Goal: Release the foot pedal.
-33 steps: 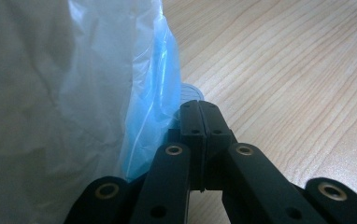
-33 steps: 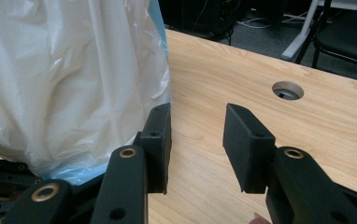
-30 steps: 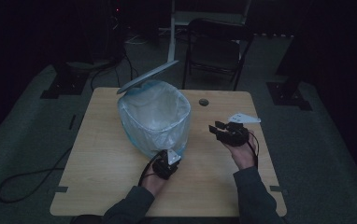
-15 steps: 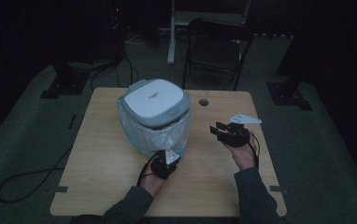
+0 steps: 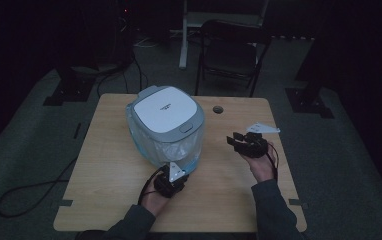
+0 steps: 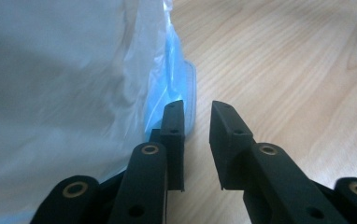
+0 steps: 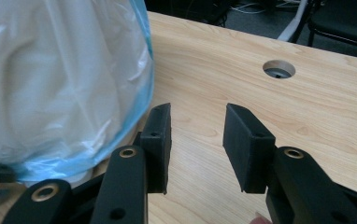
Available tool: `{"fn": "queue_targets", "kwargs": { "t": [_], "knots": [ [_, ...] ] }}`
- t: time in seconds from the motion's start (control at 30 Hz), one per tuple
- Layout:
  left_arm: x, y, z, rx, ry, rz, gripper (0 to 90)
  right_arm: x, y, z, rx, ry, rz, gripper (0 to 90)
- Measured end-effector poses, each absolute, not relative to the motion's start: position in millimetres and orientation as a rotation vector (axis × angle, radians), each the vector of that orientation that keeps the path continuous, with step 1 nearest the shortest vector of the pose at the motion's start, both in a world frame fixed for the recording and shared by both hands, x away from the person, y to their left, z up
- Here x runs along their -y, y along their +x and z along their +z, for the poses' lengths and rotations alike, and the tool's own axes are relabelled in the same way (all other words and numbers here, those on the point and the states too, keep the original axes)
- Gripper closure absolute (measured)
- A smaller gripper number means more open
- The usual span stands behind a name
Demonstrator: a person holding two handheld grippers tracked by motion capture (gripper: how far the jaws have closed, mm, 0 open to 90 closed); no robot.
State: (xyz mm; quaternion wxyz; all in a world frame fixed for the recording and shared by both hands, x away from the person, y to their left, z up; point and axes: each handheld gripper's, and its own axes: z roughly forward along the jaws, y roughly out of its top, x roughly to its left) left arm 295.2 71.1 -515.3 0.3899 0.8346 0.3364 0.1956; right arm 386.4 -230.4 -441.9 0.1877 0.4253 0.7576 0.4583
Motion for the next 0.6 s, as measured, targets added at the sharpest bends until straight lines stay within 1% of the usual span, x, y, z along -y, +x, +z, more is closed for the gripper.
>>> {"fn": "queue_targets", "kwargs": {
  "t": [0.2, 0.43, 0.47, 0.5, 0.53, 0.6],
  "knots": [
    [-90, 284, -513, -0.824, 2.139, 0.501, 72.2, 234, 393, -450, -2.143, 1.206, 1.257, 60.8],
    [-123, 281, -514, -0.928, 2.104, 0.493, 71.4, 238, 410, -467, -2.146, 1.244, 1.182, 60.4],
    [-123, 281, -514, -0.928, 2.104, 0.493, 70.8, 238, 410, -467, -2.146, 1.244, 1.182, 60.4],
    [-135, 281, -515, -0.971, 2.084, 0.485, 70.8, 240, 415, -471, -2.151, 1.251, 1.16, 60.4],
    [-140, 282, -516, -0.99, 2.071, 0.48, 69.7, 243, 426, -480, -2.155, 1.289, 1.098, 60.1],
    [-148, 283, -517, -1.027, 2.056, 0.483, 68.6, 246, 436, -489, -2.157, 1.313, 1.054, 58.9]
  ]
}}
